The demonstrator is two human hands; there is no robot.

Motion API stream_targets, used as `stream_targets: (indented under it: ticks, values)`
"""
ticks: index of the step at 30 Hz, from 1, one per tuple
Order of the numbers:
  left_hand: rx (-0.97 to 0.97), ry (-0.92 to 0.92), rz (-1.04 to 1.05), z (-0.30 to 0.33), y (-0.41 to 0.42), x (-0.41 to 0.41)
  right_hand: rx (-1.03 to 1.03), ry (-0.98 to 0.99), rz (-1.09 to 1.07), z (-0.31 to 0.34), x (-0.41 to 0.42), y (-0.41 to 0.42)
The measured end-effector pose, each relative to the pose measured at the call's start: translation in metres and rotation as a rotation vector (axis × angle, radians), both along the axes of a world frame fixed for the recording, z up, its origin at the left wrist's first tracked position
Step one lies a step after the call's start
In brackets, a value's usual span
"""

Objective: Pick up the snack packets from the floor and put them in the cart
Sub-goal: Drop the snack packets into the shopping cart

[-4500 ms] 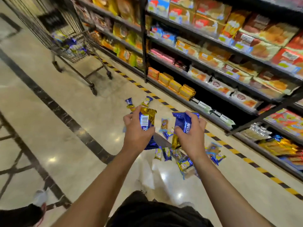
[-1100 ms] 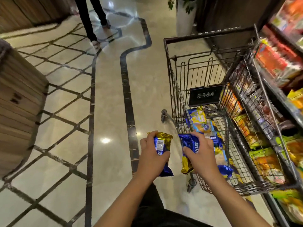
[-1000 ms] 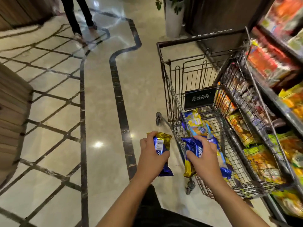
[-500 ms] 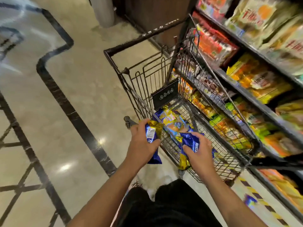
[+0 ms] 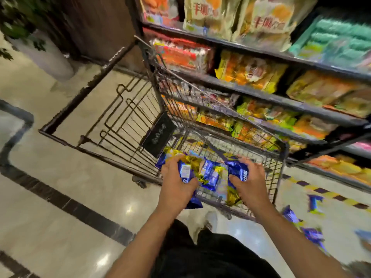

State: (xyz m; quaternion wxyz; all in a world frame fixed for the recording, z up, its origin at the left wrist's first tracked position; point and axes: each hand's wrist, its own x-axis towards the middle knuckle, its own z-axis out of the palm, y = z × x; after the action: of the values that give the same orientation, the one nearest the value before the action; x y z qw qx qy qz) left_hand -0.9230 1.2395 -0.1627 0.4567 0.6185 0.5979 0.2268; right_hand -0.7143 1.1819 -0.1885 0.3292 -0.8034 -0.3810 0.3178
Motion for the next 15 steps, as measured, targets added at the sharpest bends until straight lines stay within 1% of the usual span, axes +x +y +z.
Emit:
stream_targets:
  ticks: [2,7,12,15]
  values:
    - [-0.013,0.02,-0.026,-0.007,0.01,0.015,-0.017,-0.026,0.002,-0.01,0.015,-0.003]
    - [-0.072,0.03,-0.117,-0.022,0.027,0.04,-0.046,0.089,-0.122,-0.031,0.035,-0.01]
    - [-0.118,0.102,-0.196,-0.042,0.048,0.054,-0.139,0.137,-0.19,-0.058,0.046,-0.003]
    - [-0.173,0.113,-0.281,-0.054,0.059,0.07,-0.164,0.122,-0.267,-0.071,0.054,0.0]
